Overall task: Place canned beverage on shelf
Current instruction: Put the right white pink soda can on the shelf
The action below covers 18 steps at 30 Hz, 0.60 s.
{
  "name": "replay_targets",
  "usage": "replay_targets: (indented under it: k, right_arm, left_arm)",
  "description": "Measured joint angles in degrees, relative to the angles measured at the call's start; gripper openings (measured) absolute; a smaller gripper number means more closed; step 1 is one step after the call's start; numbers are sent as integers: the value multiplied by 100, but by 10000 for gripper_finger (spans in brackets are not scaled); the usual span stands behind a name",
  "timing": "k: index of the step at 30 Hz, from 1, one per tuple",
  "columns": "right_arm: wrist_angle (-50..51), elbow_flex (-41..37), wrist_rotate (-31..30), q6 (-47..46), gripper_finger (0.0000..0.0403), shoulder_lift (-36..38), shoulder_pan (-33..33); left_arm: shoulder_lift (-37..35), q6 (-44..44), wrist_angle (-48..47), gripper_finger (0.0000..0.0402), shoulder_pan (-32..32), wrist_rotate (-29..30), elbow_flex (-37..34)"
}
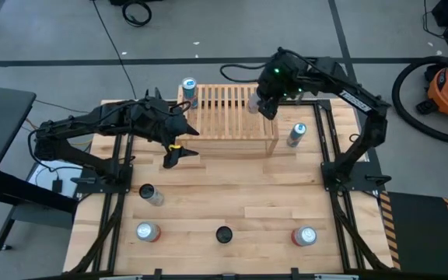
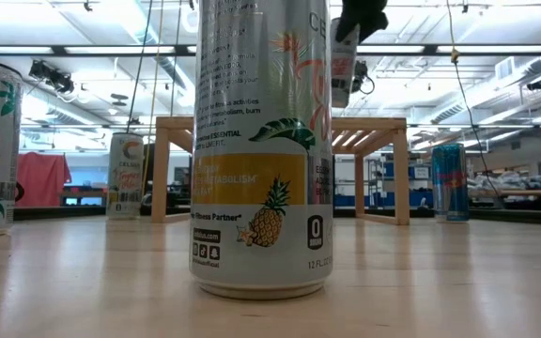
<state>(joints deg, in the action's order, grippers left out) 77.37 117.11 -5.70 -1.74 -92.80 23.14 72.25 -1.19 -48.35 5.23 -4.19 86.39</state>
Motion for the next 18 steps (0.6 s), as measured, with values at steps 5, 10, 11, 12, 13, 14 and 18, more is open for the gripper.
replay_targets:
  k: [5, 10, 11, 12, 13, 14, 18]
  right_arm:
    - [16, 23, 147, 42, 260, 33, -11]
    - [59, 23, 96, 42, 260, 131, -9]
    - [61, 23, 77, 44, 260, 143, -9]
    - [65, 23, 70, 44, 260, 154, -9]
    - [63, 23, 74, 42, 260, 162, -9]
    - [62, 23, 82, 42, 260, 166, -9]
    - [63, 23, 212, 41, 260, 167, -29]
  left_arm:
    - [0, -206, 2, 314, 150, 15, 0]
    - [16, -170, 6, 314, 167, 13, 0]
    - [26, -162, 6, 314, 169, 11, 0]
    - [34, -162, 6, 314, 169, 11, -2]
    - [38, -161, 11, 314, 168, 9, -2]
    - [63, -161, 51, 314, 167, 9, -2]
    - [187, -175, 391, 314, 173, 240, -5]
